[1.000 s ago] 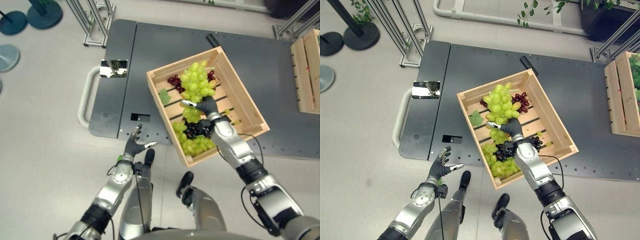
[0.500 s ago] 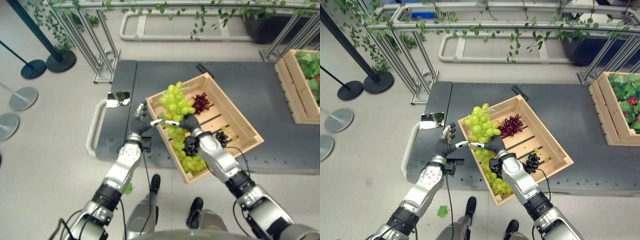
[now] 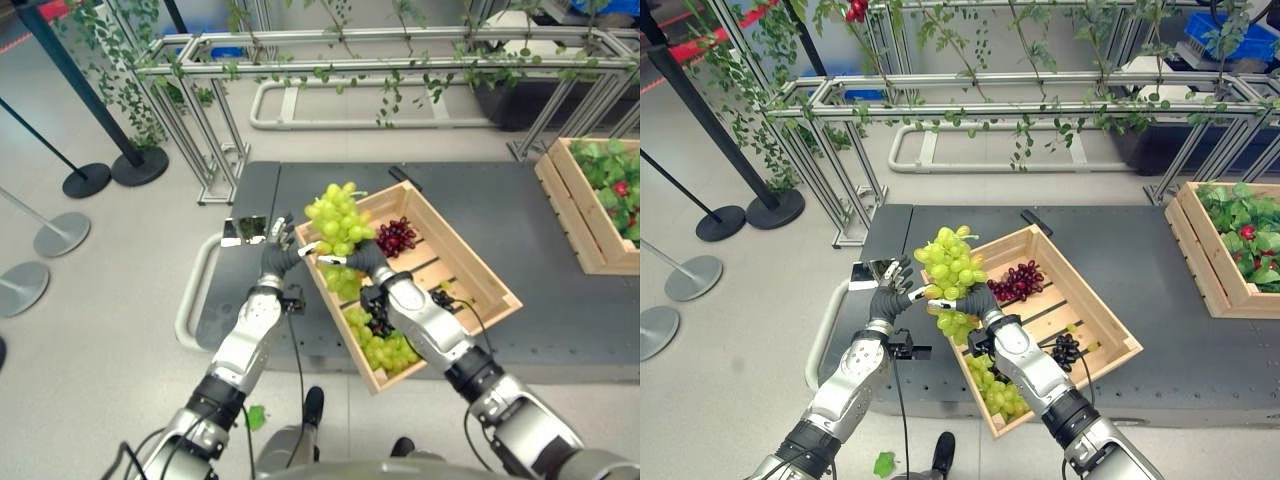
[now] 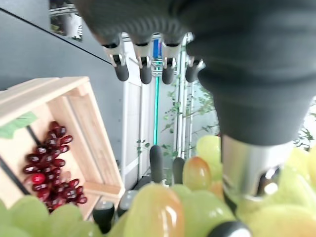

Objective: Pick up the fruits from the basket on one side to the basket on the other side

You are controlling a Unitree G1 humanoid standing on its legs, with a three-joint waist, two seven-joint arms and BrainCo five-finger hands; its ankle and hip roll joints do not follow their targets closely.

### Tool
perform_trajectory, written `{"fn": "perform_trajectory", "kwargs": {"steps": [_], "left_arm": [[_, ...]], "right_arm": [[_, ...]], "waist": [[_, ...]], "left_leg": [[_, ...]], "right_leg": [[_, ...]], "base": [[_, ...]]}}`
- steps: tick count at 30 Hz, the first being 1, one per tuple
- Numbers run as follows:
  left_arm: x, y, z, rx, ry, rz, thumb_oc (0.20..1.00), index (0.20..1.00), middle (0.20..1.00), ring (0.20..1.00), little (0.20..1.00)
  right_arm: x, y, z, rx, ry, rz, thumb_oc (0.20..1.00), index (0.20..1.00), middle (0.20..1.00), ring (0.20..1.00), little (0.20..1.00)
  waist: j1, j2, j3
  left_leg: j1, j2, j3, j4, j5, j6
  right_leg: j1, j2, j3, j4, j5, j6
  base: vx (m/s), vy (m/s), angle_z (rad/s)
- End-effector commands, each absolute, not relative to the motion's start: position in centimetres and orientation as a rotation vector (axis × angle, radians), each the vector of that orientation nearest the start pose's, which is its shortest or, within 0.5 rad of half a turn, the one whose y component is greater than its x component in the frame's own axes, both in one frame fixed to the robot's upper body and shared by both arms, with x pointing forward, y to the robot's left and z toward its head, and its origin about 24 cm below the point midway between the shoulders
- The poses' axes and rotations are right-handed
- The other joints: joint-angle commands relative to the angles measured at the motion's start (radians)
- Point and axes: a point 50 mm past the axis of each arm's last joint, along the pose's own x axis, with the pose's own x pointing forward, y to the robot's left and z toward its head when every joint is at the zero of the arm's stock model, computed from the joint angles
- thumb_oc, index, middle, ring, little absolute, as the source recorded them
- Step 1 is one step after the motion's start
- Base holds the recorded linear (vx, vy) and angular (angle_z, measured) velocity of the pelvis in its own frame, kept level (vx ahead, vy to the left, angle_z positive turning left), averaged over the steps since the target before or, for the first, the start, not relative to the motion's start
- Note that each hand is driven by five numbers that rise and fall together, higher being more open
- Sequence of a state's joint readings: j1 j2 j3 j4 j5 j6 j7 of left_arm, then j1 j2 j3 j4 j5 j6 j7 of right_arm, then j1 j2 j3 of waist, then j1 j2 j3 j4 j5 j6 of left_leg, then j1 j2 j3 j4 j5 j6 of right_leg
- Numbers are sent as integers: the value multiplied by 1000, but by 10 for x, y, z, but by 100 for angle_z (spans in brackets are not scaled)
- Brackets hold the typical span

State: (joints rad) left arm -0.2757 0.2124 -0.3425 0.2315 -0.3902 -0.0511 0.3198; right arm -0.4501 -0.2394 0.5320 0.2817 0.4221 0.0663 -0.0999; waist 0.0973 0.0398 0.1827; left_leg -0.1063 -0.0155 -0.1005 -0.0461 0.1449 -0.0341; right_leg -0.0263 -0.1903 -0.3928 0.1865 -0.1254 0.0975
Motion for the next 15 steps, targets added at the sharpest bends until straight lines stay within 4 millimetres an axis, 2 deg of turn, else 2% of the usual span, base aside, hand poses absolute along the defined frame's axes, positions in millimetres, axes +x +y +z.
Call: {"fn": "perform_trajectory", "kwargs": {"steps": [1, 7, 10, 15], "left_arm": [[304, 102, 58, -136, -6, -94, 1000, 1000, 1000, 1000, 1000], [303, 111, 52, -275, 53, -106, 1000, 1000, 1000, 1000, 1000], [303, 123, 59, -211, 12, -118, 1000, 1000, 1000, 1000, 1000], [302, 129, 64, -133, -28, -104, 1000, 1000, 1000, 1000, 1000]], "right_arm": [[300, -12, 118, 27, -162, 653, 200, 200, 200, 200, 200], [305, -24, 126, -186, -222, 675, 200, 200, 200, 200, 200], [308, -31, 131, -252, -251, 684, 200, 200, 200, 200, 200], [310, -34, 139, -239, -273, 674, 200, 200, 200, 200, 200]], "waist": [[-9, -66, -18], [-22, -61, -44], [-25, -58, -54], [-21, -59, -67]], "left_leg": [[50, -15, -2, 47, -185, -18], [66, -17, 10, 56, -198, -19], [76, -17, 17, 61, -205, -20], [86, -18, 21, 71, -214, -20]], "right_leg": [[37, -107, 0, -78, 96, 105], [53, -107, 7, -81, 92, 102], [63, -105, 15, -85, 87, 100], [82, -104, 12, -88, 80, 97]], "base": [[4, -2, -5], [26, 5, -6], [24, 2, -6], [27, -7, -5]]}}
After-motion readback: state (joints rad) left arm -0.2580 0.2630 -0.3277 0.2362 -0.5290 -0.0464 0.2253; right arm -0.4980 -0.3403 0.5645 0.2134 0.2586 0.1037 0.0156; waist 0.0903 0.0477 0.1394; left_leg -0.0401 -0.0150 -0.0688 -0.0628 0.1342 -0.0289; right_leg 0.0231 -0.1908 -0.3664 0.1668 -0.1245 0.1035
